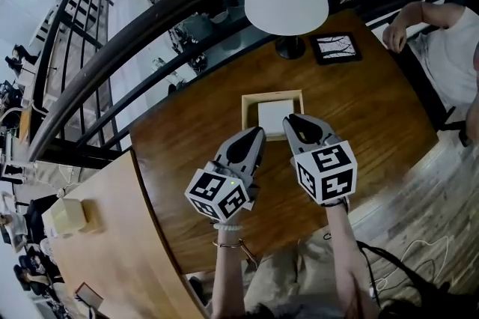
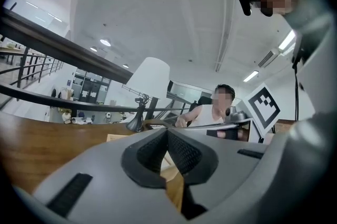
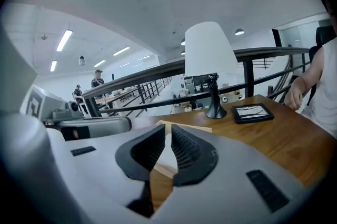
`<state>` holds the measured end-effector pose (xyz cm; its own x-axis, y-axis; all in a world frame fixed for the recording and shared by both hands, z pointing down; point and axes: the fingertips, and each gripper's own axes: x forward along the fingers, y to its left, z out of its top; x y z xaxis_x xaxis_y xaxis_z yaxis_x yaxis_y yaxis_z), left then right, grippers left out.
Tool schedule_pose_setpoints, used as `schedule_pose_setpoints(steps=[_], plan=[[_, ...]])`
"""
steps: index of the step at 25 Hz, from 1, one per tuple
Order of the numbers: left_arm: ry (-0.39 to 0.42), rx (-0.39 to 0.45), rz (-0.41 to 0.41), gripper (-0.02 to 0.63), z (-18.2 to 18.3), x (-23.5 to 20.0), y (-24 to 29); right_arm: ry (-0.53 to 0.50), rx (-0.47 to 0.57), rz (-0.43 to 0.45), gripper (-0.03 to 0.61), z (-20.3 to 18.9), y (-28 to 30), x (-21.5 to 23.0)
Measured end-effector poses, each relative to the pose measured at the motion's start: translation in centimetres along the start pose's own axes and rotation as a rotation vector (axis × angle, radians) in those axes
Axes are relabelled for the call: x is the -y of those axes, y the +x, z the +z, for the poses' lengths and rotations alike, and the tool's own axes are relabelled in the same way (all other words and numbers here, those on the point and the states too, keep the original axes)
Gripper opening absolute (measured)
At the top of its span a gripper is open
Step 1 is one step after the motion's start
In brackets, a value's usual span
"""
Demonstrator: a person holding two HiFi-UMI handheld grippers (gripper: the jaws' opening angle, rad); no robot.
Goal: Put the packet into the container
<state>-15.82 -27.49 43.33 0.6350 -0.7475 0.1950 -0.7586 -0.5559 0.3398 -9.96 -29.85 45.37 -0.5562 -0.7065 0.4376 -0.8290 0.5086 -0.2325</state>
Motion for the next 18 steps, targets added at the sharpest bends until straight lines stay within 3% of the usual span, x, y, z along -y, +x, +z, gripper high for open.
schedule_pose_setpoints(steps=[12, 18], plan=[[0.069, 0.041, -0.044, 0.005, 3.5, 4.7, -1.5, -0.016, 0.077, 0.247, 0.012, 4.6, -5.4, -3.7], [0.118, 0.058, -0.064, 0.005, 4.8, 6.5, -3.0, -0.06, 0.109, 0.328, 0.012, 5.5, -7.4, -5.7]])
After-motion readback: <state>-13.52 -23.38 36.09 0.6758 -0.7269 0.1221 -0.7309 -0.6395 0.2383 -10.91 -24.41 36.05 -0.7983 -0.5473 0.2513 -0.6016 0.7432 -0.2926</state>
